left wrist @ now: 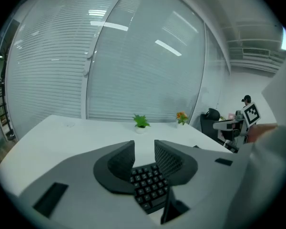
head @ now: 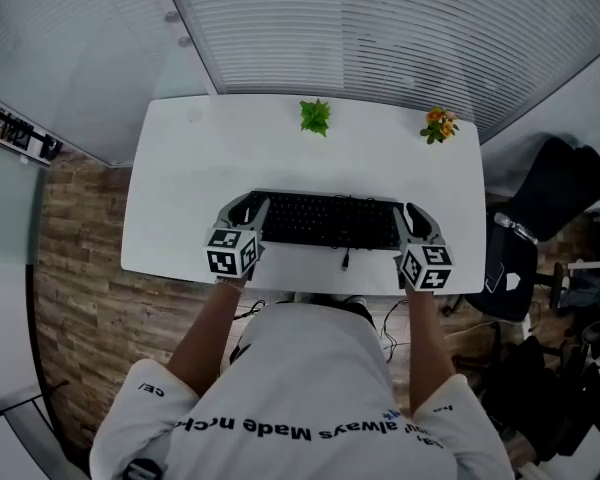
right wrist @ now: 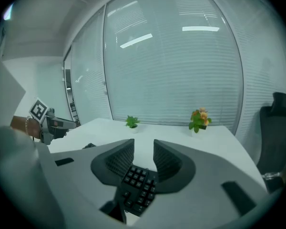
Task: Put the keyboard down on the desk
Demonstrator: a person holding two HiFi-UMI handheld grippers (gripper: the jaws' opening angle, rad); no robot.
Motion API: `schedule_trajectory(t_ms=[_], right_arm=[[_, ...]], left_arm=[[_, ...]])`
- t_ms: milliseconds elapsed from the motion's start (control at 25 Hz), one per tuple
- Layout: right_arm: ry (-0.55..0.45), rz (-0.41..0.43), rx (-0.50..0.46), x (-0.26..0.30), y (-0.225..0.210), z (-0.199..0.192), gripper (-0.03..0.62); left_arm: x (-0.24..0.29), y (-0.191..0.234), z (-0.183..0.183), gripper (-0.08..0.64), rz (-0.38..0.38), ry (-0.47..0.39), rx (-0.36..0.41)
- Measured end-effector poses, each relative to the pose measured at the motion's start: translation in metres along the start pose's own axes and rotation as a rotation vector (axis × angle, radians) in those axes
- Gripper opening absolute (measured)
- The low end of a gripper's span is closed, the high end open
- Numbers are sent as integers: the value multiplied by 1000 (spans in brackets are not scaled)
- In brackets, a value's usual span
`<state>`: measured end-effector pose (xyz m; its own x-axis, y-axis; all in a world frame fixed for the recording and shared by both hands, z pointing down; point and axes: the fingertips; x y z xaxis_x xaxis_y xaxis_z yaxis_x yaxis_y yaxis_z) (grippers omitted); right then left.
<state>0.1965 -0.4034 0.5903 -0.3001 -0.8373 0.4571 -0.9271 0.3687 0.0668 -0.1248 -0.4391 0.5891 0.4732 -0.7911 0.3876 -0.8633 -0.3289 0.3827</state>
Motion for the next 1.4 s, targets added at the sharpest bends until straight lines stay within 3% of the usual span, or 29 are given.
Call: schedule_trajectory(t_ms=[320, 480, 960, 1400], right_arm=[[-122, 49, -67, -49, 34, 87, 91], [-179, 66, -75, -68, 45, 116, 77], [-264, 118, -137, -110, 67, 172, 42], [-289, 111, -176, -126, 76, 187, 38]], left_arm=[[-44, -93, 86, 69, -236, -178, 75], [-61, -119, 112, 48, -308, -251, 96], [-100, -159, 157, 37, -382, -354, 149], [-120, -173, 169, 34, -408, -381, 163]])
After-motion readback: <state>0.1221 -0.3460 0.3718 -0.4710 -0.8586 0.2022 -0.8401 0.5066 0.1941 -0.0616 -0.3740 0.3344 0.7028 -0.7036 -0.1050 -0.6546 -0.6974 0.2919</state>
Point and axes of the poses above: the fingertips, and each gripper's own axes: x forward along the fingers, y to its left, z out of its top, and after that the axes turned 10 degrees about -x, right-handed
